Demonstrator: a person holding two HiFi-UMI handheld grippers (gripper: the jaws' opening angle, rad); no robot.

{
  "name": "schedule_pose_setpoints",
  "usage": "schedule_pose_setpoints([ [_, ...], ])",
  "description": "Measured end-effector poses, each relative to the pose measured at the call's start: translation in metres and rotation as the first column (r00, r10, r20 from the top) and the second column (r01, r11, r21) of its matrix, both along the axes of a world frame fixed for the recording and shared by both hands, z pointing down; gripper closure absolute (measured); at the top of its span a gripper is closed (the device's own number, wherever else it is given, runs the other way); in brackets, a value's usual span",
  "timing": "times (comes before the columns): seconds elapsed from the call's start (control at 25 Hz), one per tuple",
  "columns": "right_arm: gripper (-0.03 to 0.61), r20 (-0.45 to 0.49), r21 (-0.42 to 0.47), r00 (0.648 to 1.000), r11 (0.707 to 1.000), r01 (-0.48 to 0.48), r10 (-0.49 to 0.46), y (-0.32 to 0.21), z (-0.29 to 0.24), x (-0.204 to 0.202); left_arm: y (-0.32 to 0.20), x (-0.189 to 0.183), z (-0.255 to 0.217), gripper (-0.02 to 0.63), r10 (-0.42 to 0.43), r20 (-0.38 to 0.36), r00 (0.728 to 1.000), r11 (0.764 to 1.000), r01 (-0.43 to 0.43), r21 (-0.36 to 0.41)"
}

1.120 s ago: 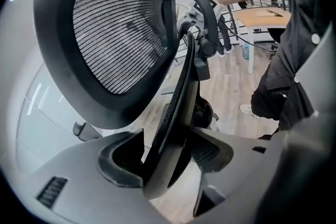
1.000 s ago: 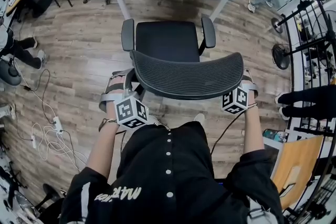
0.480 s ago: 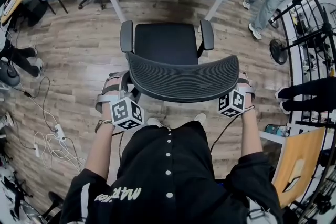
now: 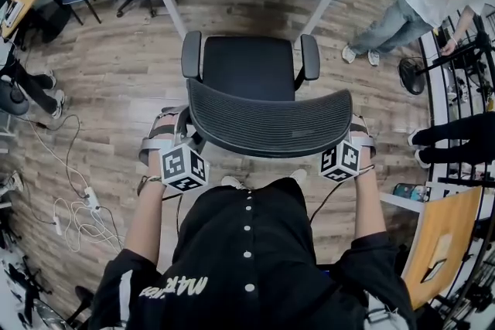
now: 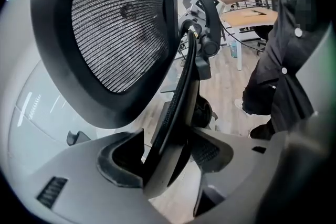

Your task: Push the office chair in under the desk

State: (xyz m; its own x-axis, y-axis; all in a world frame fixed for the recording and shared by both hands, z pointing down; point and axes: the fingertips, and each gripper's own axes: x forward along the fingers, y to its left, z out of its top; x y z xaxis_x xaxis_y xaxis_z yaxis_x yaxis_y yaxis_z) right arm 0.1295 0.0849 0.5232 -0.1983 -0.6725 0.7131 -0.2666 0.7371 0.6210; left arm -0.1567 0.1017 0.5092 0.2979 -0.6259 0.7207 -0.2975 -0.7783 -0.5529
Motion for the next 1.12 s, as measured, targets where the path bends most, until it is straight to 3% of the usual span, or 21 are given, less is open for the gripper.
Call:
schedule_pose_setpoints([
  [1.12,0.255,0.04,-0.095,0.999,0.995,-0.014,0.018,0.0,0.004,-0.011,-0.013,-0.009,-0.001,0.322,0.02,-0.012,1.0,1.0,-0.02,0.003],
])
